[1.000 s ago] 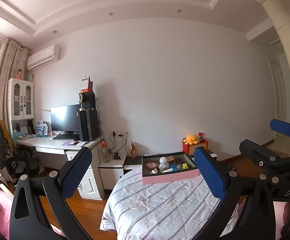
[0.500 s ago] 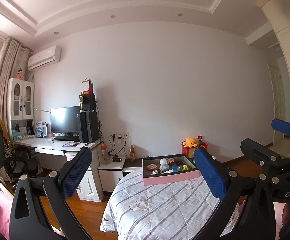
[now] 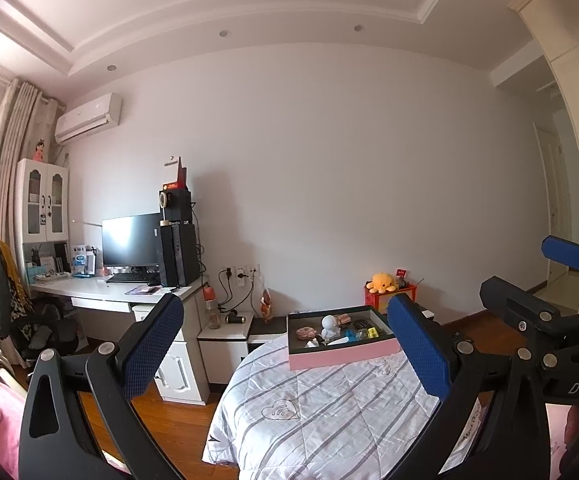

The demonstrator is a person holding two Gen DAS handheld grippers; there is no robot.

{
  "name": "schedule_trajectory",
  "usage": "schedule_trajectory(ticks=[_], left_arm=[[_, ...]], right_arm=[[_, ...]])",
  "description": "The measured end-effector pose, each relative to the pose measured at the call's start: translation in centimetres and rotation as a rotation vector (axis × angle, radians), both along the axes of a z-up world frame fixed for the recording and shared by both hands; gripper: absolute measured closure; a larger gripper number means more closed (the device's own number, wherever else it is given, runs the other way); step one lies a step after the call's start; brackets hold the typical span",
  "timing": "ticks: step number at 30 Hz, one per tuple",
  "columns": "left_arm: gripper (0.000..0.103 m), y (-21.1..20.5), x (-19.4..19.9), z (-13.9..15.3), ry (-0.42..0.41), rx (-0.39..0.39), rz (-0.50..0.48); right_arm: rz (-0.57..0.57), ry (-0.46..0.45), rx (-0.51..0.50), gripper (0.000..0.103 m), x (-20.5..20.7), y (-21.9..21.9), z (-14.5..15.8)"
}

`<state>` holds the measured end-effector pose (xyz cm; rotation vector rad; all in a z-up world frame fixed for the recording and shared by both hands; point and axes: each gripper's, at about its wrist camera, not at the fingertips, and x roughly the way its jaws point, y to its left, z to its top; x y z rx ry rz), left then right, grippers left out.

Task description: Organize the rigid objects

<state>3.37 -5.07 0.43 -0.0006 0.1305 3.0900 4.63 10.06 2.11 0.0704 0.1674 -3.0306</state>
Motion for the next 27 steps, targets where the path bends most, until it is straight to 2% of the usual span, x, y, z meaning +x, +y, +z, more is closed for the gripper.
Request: schedule_trajectory(ticks=[27], left_arm=[[0.000,-0.48,0.11,-0.41,0.013,-0.005,0.011]], right_arm=[[0.014,0.005,-0.009,0.000,0.26,-0.26,0.05]])
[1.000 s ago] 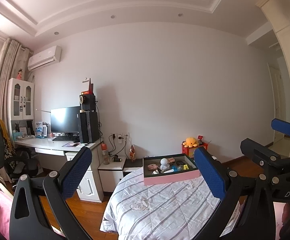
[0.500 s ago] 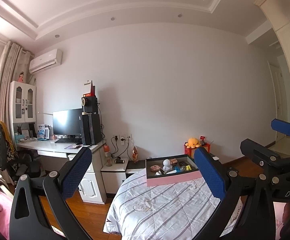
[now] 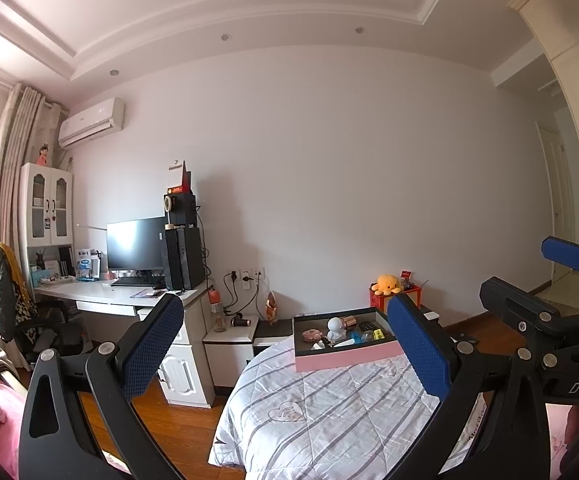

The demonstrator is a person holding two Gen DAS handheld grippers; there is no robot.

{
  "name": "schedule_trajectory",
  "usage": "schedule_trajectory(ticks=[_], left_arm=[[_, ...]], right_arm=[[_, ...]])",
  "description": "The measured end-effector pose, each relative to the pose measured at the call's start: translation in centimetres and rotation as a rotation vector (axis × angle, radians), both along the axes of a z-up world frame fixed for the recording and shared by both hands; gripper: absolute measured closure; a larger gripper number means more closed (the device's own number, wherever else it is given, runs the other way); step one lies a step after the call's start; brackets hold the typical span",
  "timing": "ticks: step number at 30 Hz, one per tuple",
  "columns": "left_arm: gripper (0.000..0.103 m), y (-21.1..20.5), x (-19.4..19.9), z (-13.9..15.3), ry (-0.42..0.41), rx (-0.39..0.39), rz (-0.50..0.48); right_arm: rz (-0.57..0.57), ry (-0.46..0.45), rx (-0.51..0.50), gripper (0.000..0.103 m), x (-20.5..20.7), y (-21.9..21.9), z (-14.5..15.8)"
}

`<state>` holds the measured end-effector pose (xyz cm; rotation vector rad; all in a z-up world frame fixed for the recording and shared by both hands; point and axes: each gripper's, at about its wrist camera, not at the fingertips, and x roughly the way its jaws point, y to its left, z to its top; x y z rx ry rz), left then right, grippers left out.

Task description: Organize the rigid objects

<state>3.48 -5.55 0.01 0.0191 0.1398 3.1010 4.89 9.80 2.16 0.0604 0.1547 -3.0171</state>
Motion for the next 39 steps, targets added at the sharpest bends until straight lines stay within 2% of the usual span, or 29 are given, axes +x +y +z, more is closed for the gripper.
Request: schedule_trajectory(ticks=[39], left_arm=[[0.000,0.40,0.62,0.07,0.008,0.000,-0.003]], right_arm=[[-0.007,0.002,-0.001,0.000,0.27,-0.05,-0.13]])
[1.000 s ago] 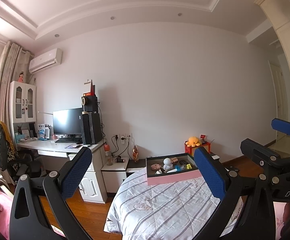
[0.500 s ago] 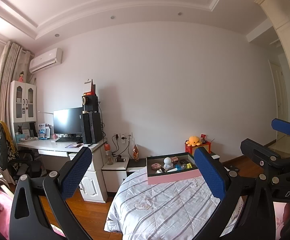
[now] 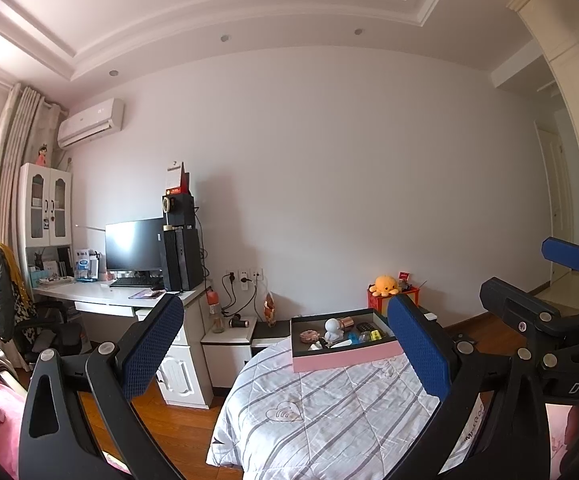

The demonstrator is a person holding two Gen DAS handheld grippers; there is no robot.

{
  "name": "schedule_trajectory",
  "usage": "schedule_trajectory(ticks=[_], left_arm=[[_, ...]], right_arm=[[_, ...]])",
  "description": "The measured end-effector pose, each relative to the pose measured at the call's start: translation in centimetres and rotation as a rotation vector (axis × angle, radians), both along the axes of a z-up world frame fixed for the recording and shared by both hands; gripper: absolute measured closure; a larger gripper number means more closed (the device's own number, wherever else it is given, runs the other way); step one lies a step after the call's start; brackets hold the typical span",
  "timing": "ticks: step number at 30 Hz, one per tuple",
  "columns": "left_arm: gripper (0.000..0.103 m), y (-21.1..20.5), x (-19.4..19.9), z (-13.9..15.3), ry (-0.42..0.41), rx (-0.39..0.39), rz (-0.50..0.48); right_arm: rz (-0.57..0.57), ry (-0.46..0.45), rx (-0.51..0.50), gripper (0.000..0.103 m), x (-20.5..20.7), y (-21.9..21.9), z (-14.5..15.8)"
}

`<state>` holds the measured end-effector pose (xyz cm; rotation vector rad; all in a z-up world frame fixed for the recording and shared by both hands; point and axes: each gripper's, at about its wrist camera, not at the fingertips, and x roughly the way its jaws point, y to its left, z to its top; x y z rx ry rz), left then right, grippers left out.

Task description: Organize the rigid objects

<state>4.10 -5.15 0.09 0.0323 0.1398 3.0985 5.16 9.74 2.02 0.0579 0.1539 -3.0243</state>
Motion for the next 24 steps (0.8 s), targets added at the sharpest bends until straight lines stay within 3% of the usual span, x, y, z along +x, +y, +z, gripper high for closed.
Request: schedule_trajectory(ticks=[24], left_arm=[[0.000,-0.15,0.28,0.17,0.016,-0.008,0.008]], right_arm=[[0.005,-0.002,-0.002,0.000,-0.23,-0.01,-0.03]])
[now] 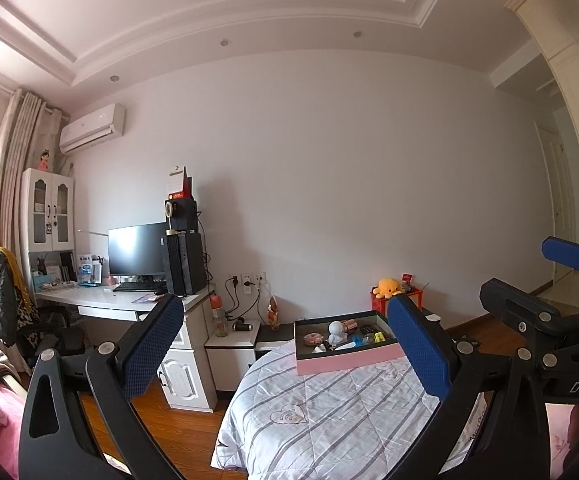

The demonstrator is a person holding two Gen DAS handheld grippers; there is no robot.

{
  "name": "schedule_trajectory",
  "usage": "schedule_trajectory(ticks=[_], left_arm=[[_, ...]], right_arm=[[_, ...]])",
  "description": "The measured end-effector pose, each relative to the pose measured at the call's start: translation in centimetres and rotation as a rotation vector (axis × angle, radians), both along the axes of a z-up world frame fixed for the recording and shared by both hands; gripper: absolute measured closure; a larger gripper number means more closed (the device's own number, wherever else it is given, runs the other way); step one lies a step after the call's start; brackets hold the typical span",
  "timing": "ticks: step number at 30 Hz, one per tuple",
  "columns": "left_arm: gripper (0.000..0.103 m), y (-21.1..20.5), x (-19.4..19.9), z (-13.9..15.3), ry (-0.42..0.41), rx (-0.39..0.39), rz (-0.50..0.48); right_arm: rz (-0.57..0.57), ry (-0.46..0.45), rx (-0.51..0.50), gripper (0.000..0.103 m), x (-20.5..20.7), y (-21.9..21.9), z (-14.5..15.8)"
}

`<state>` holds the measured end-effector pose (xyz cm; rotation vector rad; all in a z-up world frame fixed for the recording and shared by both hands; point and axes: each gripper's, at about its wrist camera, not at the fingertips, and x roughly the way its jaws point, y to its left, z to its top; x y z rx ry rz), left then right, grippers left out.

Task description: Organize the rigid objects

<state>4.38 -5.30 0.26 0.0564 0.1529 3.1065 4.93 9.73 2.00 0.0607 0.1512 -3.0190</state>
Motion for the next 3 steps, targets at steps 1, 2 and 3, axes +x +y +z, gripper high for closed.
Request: schedule_trajectory(ticks=[1,2,3], left_arm=[[0.000,-0.04,0.02,-0.01,0.000,-0.001,0.002],[0.000,-0.08,0.05,-0.02,0.002,-0.002,0.004],[0.000,-0.12,0.02,0.02,0.002,-0.002,0.005]], right_arm=[[-0.001,0.001,0.001,0.000,0.01,0.00,0.00],[-0.001,0.002,0.002,0.000,0.00,-0.01,0.00],[-0.002,0.002,0.002,0.000,0.01,-0.01,0.03]])
